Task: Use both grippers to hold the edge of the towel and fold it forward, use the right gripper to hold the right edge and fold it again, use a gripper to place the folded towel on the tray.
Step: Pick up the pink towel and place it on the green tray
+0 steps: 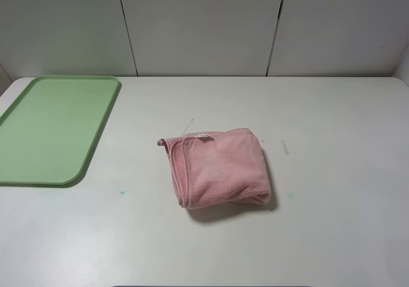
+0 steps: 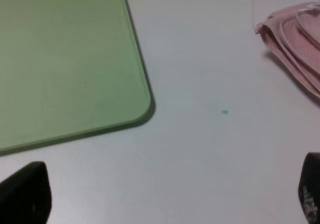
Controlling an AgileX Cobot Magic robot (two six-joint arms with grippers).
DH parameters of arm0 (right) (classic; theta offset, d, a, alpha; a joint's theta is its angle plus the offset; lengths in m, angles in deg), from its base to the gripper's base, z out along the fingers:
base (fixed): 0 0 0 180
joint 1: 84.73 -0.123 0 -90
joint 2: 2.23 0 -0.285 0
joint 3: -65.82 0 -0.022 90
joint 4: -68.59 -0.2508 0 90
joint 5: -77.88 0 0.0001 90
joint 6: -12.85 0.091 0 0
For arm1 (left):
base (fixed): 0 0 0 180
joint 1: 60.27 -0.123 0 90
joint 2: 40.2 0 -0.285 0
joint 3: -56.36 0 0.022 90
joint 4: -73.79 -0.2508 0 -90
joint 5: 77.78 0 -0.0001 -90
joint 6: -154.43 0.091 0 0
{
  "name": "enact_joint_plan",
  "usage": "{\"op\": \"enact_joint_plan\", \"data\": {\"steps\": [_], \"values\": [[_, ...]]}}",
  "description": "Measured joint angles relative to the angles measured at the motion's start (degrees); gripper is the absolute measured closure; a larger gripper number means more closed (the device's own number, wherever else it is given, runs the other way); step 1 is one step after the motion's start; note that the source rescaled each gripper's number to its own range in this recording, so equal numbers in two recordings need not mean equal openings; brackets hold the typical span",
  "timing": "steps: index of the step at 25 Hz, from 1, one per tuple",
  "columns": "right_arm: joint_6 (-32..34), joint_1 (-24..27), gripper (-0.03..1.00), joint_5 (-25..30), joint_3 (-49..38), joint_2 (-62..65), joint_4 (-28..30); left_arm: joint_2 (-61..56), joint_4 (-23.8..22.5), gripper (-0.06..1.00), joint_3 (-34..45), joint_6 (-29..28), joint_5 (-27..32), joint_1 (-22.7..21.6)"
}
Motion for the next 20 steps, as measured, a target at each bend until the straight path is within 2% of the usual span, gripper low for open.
{"op": "enact_joint_plan", "data": {"steps": [17,20], "values": [[0.0,0.0,-0.03,0.0,0.0,0.0,0.0,0.0,0.0,-0.06,0.0,0.0,0.0,0.0],[0.0,0.0,-0.03,0.0,0.0,0.0,0.0,3.21,0.67,-0.06,-0.12,0.0,0.0,0.0]]}}
